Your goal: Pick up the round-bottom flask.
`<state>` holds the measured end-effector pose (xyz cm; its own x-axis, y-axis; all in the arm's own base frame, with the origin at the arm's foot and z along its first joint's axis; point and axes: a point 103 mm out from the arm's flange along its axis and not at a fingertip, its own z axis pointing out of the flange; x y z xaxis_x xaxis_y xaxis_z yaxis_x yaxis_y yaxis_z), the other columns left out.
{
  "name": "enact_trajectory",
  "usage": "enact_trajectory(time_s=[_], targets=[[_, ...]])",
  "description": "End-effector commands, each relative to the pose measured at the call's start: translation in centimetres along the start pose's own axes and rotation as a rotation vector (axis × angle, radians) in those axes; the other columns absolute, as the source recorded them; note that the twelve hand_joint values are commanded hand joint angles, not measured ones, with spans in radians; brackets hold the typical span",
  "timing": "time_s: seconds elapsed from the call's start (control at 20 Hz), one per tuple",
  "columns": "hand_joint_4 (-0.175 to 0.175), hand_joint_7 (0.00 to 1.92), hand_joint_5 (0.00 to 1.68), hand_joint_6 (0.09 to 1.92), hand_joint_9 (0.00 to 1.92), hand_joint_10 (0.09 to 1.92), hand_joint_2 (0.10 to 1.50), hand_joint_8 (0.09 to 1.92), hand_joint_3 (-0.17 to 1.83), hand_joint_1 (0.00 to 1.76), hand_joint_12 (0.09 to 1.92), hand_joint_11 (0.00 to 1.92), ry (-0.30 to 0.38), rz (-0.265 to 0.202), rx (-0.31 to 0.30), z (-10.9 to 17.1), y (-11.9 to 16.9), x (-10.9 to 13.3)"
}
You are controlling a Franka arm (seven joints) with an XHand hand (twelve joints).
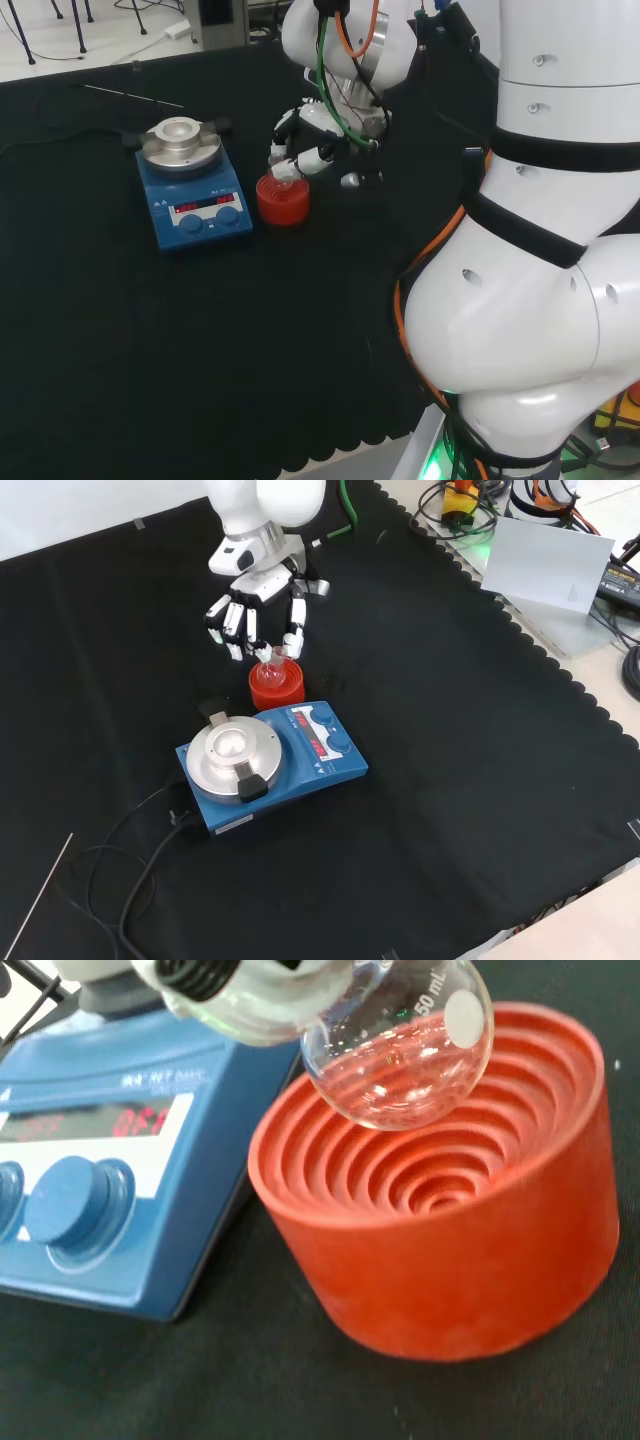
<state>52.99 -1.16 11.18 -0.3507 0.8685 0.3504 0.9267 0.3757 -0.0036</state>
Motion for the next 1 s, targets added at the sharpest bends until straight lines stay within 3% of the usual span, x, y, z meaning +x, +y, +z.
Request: enact_trajectory(time_s=[0.05, 0.45, 1.0], targets=[[0.175, 0.64, 1.14, 0.76, 0.66, 0.86, 0.99, 0.72, 0.1, 1.06, 1.48, 0.1, -0.006, -0.008, 0.002, -1.4, 0.2, 0.1], [0.175, 0.64, 1.13, 0.77, 0.67, 0.86, 0.99, 0.72, 0.1, 1.06, 1.48, 0.11, -0.025, -0.017, -0.011, -4.2, 0.9, 0.2], [0.175, 0.66, 1.13, 0.78, 0.68, 0.86, 0.99, 0.72, 0.1, 1.06, 1.48, 0.12, -0.027, -0.049, 0.022, -7.6, 3.0, 0.4]])
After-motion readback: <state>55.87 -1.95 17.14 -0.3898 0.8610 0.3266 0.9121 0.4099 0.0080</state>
